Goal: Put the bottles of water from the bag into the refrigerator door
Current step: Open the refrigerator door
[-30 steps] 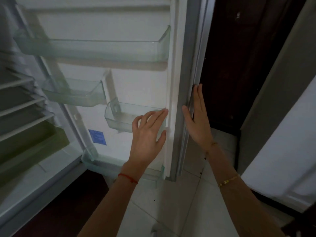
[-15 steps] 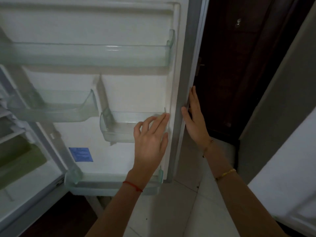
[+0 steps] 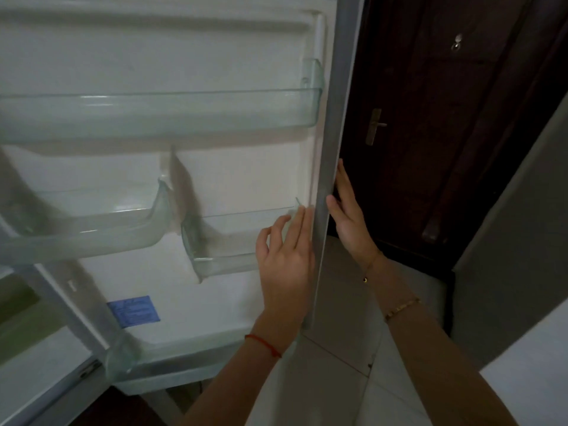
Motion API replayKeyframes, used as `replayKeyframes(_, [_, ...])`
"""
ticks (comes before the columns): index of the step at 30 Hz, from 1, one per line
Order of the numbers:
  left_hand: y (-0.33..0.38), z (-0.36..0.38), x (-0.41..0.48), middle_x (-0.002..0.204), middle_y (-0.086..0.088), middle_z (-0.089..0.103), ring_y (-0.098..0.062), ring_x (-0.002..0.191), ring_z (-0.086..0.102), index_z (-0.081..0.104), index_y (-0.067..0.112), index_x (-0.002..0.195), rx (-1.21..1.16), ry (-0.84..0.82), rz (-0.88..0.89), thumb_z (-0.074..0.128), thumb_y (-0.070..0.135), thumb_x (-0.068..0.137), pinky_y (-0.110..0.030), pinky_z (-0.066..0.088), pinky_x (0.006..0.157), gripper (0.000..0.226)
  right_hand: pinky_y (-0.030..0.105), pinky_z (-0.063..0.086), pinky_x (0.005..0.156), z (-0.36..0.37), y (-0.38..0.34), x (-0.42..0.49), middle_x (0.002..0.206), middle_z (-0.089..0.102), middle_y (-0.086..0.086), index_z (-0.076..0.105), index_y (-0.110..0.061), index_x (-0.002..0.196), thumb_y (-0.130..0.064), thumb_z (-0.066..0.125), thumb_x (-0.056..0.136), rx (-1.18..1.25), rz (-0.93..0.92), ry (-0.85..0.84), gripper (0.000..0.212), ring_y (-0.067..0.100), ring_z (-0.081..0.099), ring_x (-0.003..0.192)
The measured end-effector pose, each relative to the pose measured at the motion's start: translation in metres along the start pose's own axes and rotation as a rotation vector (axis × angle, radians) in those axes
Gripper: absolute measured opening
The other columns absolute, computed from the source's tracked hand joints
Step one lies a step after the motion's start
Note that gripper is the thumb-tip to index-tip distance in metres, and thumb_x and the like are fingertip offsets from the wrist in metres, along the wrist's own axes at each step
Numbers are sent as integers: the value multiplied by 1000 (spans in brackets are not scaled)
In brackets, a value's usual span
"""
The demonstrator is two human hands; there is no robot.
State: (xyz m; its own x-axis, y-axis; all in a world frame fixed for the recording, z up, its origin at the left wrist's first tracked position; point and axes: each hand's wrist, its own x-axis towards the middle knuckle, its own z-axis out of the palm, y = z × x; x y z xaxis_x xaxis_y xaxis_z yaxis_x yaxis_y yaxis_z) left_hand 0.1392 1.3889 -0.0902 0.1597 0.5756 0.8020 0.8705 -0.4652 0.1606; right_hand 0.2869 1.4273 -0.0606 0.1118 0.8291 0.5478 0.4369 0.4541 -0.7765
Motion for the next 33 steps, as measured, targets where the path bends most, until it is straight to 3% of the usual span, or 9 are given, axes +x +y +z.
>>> replayKeyframes(6, [1, 17, 13, 139, 7, 59, -21, 119, 60, 54, 17, 139, 37, 40, -40, 58, 16, 89, -38, 34, 103, 50, 47, 13, 123, 14, 16, 20, 162, 10, -5, 10, -18, 154, -18, 38, 103, 39, 20, -1, 58, 10, 13, 150])
replayKeyframes(10, [0, 27, 17, 137, 8, 61, -20, 118, 61, 56, 17, 137, 86, 68, -46, 59, 17, 90, -38, 35, 103, 47, 30, 10, 124, 16, 26, 31, 163, 6, -8, 8, -17, 154, -16, 37, 103, 59, 14, -10, 58, 2, 8, 149])
replayKeyframes(14, [2, 27, 18, 138, 11, 59, -17, 121, 60, 55, 20, 138, 143, 34, -58, 57, 20, 91, -37, 33, 104, 47, 7, 12, 115, 15, 36, 33, 162, 5, -12, 9, -19, 154, -18, 37, 103, 97, -10, -30, 58, -8, 9, 146])
replayKeyframes(17, [4, 24, 20, 141, 15, 56, -15, 124, 57, 52, 23, 141, 141, 0, -84, 55, 23, 91, -35, 31, 106, 49, 0, 11, 110, 14, 39, 36, 162, 5, -11, 11, -17, 154, -17, 37, 103, 84, -32, -36, 57, -14, 8, 143])
replayKeyframes(27, [13, 4, 16, 146, 19, 49, -10, 126, 52, 48, 27, 143, 135, -88, -105, 57, 34, 87, -31, 28, 107, 58, 1, 10, 111, -4, 35, 28, 162, 8, -6, 15, -18, 153, -19, 44, 100, 91, -88, -79, 60, -9, 9, 144])
replayKeyframes(33, [14, -13, 10, 147, 10, 50, -18, 133, 47, 46, 21, 145, 126, -141, -113, 59, 30, 85, -34, 32, 112, 62, 6, 9, 116, -21, 30, 18, 162, 12, -3, 17, -16, 153, -14, 51, 97, 53, -123, -129, 66, 6, 11, 149])
